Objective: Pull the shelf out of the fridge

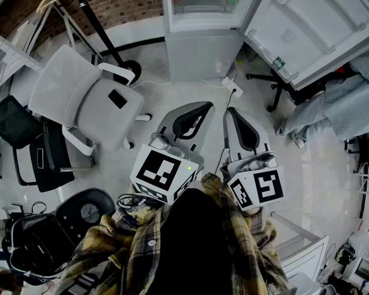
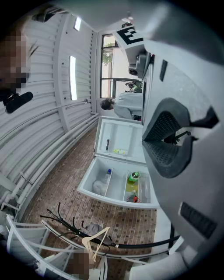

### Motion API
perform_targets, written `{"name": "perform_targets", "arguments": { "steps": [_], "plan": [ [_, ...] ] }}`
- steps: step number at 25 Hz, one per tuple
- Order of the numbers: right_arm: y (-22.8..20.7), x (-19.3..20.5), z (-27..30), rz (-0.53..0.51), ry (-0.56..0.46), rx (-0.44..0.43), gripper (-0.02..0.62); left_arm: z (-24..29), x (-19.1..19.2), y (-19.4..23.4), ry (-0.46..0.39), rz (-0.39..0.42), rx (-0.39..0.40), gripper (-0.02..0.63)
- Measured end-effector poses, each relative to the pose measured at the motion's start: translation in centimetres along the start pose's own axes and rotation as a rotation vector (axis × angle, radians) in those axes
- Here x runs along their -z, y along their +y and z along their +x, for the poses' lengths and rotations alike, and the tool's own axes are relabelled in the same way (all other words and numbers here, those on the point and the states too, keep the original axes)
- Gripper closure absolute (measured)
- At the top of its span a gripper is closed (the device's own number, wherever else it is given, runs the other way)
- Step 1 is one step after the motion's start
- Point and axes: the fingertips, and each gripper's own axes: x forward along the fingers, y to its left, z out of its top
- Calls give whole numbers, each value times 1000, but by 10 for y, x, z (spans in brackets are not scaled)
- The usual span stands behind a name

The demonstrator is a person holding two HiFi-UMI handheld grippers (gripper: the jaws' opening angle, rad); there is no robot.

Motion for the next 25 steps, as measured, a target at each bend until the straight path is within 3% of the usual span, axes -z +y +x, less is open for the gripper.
{"name": "perform_targets", "arguments": {
  "steps": [13, 25],
  "plan": [
    [-19, -8, -6, 34, -15, -23, 578, 15, -3, -10, 4, -6, -33, 603],
    [-39, 2, -42, 46, -14, -83, 578, 19, 13, -49, -1, -8, -96, 603]
  ]
}}
